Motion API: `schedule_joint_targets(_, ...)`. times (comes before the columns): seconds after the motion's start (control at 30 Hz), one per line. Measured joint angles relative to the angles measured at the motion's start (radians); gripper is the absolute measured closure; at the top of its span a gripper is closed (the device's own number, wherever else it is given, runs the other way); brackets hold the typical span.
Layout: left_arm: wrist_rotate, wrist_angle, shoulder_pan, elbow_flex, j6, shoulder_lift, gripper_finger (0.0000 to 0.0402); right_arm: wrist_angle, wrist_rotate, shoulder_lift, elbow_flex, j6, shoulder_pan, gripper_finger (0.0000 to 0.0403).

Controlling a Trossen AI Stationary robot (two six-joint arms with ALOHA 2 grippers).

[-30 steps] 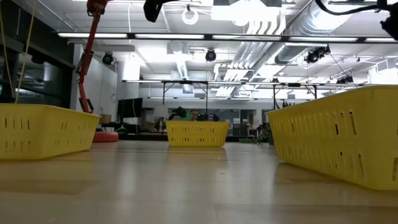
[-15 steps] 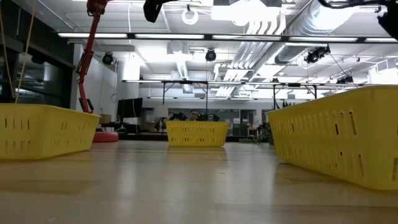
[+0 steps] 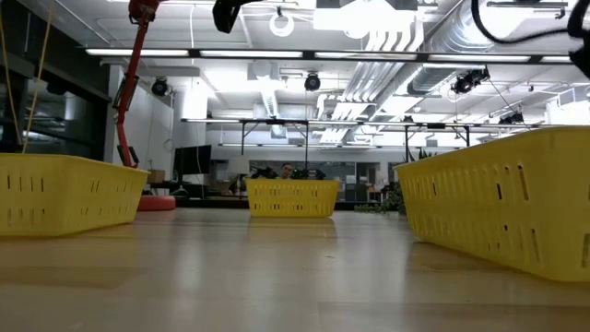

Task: Stack baskets by color
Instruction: Stack the left black bin on the right stacked black bin, then stack the bottom yellow bin on the top yellow bin

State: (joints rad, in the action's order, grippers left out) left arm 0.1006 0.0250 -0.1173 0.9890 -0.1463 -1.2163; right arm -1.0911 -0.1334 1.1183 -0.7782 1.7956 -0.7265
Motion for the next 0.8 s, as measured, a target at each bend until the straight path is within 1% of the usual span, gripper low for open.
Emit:
schedule_joint_targets(0.1,0.000,0.000,0.000,0.000,0.000,0.000,0.0401,0.040,0.000,0.000,0.048,0.039,0.000,0.0403)
schedule_joint_targets(0.2,0.000,0.000,0.000,0.000,0.000,0.000,0.0401,0.047,0.001,0.000,0.058,0.044,0.000,0.0403)
schedule_joint_targets(0.47,0.016,-0.001,0.000,0.000,0.000,0.000,0.0401,-0.079,0.030,-0.050,-0.039,0.029,0.000,0.0403)
schedule_joint_targets(0.57,0.013,-0.002,0.000,0.000,-0.010,0.000,0.0401,-0.079,0.085,-0.060,-0.042,0.016,0.000,0.0403)
schedule_joint_targets(0.6,-0.005,-0.002,0.000,0.000,-0.031,0.000,0.0401,-0.063,0.112,-0.060,-0.042,-0.004,0.000,0.0403)
schedule_joint_targets(0.63,-0.045,-0.007,0.000,0.000,-0.057,0.000,0.0401,-0.033,0.144,-0.060,-0.042,-0.037,0.001,0.0403)
schedule_joint_targets(0.67,-0.104,-0.018,-0.002,0.000,-0.083,0.000,0.0401,0.012,0.183,-0.060,-0.042,-0.083,0.006,0.0403)
schedule_joint_targets(0.73,-0.255,-0.043,-0.012,0.000,-0.119,0.009,0.0401,0.130,0.258,-0.060,-0.042,-0.190,0.024,0.0403)
schedule_joint_targets(0.8,-0.373,-0.067,-0.018,0.000,-0.161,0.027,0.0401,0.230,0.303,-0.060,-0.042,-0.295,0.066,0.0403)
